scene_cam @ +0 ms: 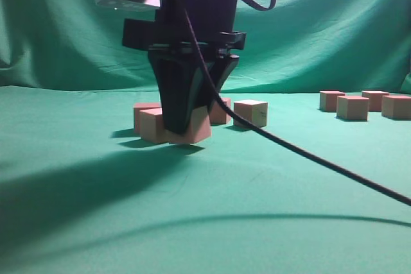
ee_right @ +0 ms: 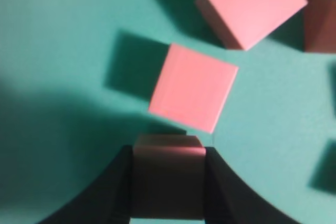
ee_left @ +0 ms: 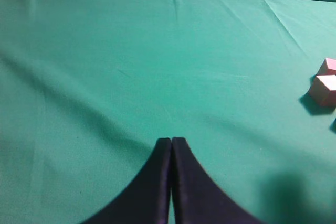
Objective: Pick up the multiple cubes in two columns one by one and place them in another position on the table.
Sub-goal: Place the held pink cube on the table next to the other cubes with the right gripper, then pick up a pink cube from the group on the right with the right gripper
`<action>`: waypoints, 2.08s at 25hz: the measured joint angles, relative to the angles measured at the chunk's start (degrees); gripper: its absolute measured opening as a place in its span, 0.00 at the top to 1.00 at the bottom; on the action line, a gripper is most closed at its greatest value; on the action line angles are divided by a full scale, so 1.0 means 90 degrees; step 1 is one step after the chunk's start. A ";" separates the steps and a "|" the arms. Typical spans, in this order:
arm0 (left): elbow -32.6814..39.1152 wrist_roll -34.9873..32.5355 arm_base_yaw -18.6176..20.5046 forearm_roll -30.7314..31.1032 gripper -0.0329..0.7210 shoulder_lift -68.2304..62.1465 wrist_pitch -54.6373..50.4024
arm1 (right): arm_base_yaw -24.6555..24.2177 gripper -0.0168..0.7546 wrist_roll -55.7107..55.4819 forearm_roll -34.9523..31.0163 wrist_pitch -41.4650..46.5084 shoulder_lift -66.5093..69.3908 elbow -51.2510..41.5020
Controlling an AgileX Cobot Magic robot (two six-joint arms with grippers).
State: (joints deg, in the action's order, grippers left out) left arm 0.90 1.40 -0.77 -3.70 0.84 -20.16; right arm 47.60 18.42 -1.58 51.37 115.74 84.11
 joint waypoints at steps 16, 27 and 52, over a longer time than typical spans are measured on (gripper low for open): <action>0.0000 0.0000 0.0000 0.0000 0.96 0.0000 0.0000 | 0.0014 0.63 -0.0716 0.0439 0.0000 0.0129 0.0072; 0.0000 0.0000 0.0000 0.0000 0.96 0.0000 0.0000 | 0.0014 0.57 -0.0772 0.0593 0.0244 0.0167 0.0081; 0.0000 0.0000 0.0000 0.0000 0.96 0.0000 0.0000 | -0.0950 0.25 -0.1908 0.2202 0.2169 -0.1219 0.2315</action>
State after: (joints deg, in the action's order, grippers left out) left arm 0.90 1.40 -0.77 -3.70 0.84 -20.16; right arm 39.05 1.24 18.24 70.90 104.76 104.94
